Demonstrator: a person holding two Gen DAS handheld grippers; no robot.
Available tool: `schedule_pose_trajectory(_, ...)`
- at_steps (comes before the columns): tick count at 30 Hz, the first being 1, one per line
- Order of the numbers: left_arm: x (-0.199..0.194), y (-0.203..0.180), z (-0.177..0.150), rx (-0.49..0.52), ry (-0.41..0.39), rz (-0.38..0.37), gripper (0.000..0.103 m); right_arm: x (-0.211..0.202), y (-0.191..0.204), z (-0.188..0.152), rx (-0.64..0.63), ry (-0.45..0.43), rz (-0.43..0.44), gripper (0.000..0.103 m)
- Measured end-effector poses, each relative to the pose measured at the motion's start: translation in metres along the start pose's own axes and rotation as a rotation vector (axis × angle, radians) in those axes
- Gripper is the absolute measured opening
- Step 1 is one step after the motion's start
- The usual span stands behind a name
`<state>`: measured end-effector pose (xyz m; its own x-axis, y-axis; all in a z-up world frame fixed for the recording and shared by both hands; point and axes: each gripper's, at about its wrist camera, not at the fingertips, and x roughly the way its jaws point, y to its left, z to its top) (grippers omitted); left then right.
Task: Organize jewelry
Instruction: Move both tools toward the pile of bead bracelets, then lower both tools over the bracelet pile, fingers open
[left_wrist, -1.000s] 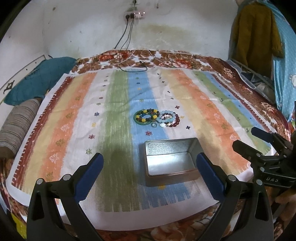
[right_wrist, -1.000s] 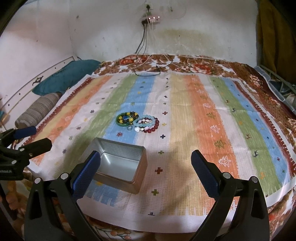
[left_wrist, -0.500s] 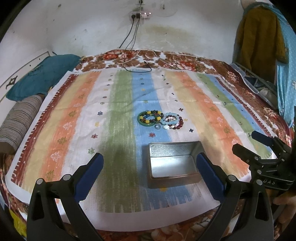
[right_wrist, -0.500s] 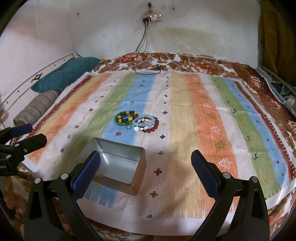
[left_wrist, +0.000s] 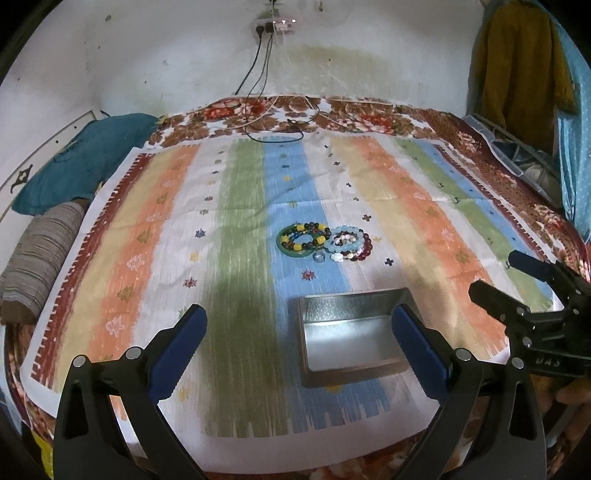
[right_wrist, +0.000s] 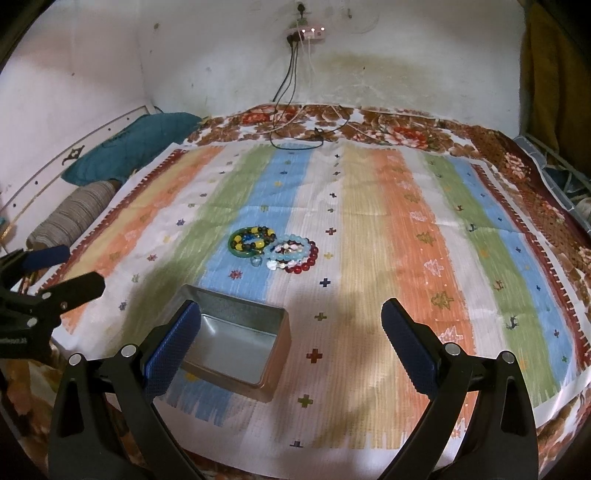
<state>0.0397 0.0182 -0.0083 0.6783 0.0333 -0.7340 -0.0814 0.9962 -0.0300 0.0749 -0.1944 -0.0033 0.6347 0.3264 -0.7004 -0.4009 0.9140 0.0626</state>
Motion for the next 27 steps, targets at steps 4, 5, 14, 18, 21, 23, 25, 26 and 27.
schedule_pose_trajectory(4,0.006,0.003,0.008,-0.004,0.014,-0.007,0.097,0.009,-0.001,0.010,0.001,0.026,0.005,0.099)
schedule_pose_trajectory(5,0.008,0.002,0.009,0.002,0.016,-0.001,0.097,0.012,0.000,0.014,0.001,0.028,0.002,0.099)
schedule_pose_trajectory(14,0.026,0.005,0.035,0.007,0.029,0.013,0.097,0.030,-0.001,0.034,-0.014,0.053,-0.010,0.099)
schedule_pose_trajectory(18,0.035,0.007,0.044,0.008,0.038,0.024,0.097,0.039,0.000,0.042,-0.025,0.060,-0.021,0.099)
schedule_pose_trajectory(21,0.041,0.008,0.050,0.005,0.046,0.031,0.097,0.045,-0.001,0.048,-0.025,0.063,-0.026,0.099)
schedule_pose_trajectory(23,0.046,0.010,0.054,0.004,0.052,0.037,0.097,0.049,-0.002,0.051,-0.021,0.066,-0.029,0.099)
schedule_pose_trajectory(25,0.050,0.011,0.057,0.003,0.059,0.040,0.097,0.053,-0.003,0.053,-0.020,0.070,-0.029,0.099)
schedule_pose_trajectory(26,0.053,0.012,0.059,0.000,0.063,0.039,0.097,0.055,-0.002,0.055,-0.021,0.073,-0.029,0.099)
schedule_pose_trajectory(27,0.054,0.013,0.060,-0.002,0.065,0.038,0.097,0.056,-0.003,0.055,-0.023,0.075,-0.030,0.099)
